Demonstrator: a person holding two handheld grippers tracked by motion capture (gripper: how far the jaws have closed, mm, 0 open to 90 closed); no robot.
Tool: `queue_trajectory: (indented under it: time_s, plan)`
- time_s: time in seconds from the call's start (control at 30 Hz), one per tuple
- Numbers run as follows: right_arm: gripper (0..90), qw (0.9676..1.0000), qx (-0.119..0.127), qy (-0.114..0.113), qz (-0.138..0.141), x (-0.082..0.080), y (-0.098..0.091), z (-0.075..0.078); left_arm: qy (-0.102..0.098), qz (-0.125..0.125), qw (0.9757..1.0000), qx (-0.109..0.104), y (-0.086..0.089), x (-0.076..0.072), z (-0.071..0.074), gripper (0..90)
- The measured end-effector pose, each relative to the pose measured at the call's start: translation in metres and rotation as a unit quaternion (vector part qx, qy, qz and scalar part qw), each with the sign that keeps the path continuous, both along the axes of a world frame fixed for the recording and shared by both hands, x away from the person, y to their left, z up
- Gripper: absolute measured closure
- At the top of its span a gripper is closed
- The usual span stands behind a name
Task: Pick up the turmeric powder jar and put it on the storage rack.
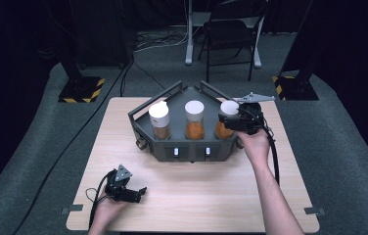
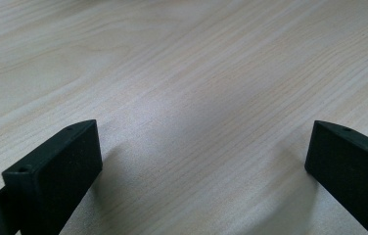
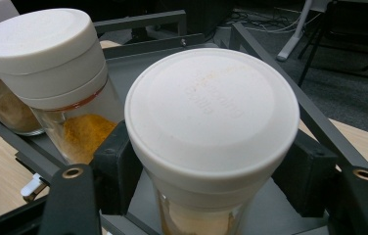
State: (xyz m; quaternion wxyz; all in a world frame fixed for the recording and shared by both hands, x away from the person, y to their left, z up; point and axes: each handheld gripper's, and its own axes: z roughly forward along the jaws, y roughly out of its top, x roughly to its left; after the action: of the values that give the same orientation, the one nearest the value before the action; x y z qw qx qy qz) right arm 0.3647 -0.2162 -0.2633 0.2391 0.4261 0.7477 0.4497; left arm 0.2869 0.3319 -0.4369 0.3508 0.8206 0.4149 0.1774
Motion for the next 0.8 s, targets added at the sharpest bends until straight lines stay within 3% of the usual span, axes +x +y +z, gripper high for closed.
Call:
queue_trajectory:
  time_s: [0.4,0.8]
  plan:
    - [23.3,0.9999,0.014,0.003,0.0,-0.009,-0.013,-0.009,0.0,0.0,1.0,0.0,0.0,0.0,0.0,0.5]
    - [17.9,0.9993,0.029,0.022,-0.006,-0.021,-0.046,-0.044,0.0,0.0,1.0,0.0,0.0,0.0,0.0,0.5]
